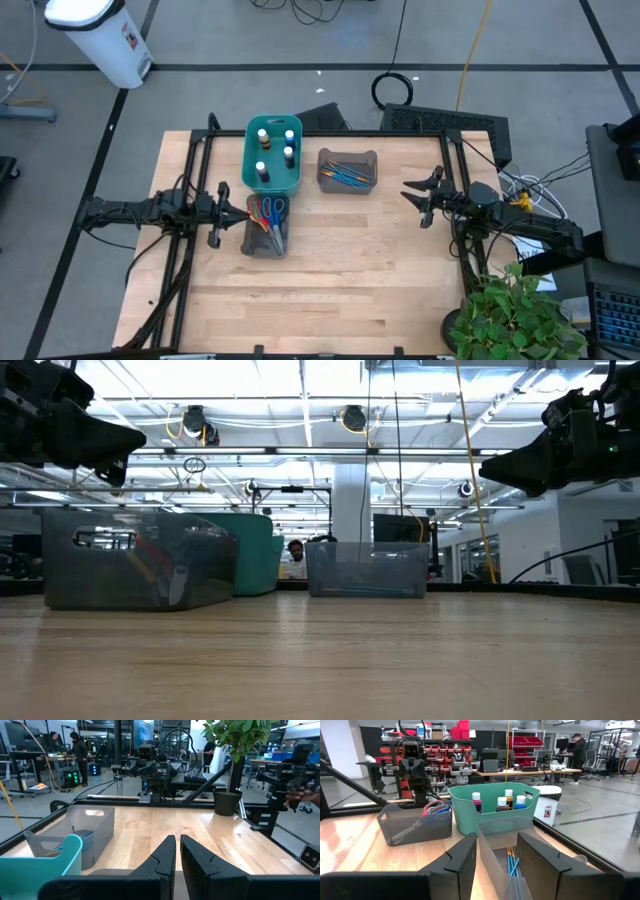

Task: Pick & Place Paint Supplies
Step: Return to Home Position

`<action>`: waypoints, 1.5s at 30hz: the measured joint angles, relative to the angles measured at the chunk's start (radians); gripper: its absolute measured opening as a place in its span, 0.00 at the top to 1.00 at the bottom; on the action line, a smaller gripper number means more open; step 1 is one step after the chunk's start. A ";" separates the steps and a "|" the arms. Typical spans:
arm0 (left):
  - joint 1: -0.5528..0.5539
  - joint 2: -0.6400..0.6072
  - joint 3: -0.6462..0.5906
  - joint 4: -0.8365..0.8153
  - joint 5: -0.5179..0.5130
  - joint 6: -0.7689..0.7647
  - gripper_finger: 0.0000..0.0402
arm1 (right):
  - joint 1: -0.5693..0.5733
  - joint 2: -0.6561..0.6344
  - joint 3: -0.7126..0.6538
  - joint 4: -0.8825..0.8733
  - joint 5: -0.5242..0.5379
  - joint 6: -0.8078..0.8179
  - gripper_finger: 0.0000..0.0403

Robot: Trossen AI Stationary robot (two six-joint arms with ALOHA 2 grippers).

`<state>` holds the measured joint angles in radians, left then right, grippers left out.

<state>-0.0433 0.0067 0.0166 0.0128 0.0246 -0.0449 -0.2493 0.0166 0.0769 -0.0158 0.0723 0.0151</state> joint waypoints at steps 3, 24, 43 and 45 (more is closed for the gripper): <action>0.000 0.000 0.000 0.000 0.000 -0.001 0.92 | 0.000 0.000 0.000 -0.001 0.001 0.000 0.67; 0.000 0.000 0.000 -0.001 -0.001 0.009 0.92 | 0.000 0.006 -0.052 0.028 -0.071 0.022 0.67; 0.000 0.000 -0.001 0.000 -0.001 -0.010 0.92 | 0.000 0.006 -0.052 0.053 -0.074 0.018 0.66; 0.000 0.000 -0.001 0.000 -0.001 -0.010 0.92 | 0.000 0.006 -0.052 0.053 -0.074 0.018 0.66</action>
<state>-0.0433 0.0067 0.0158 0.0124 0.0238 -0.0551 -0.2489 0.0227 0.0250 0.0376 -0.0021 0.0330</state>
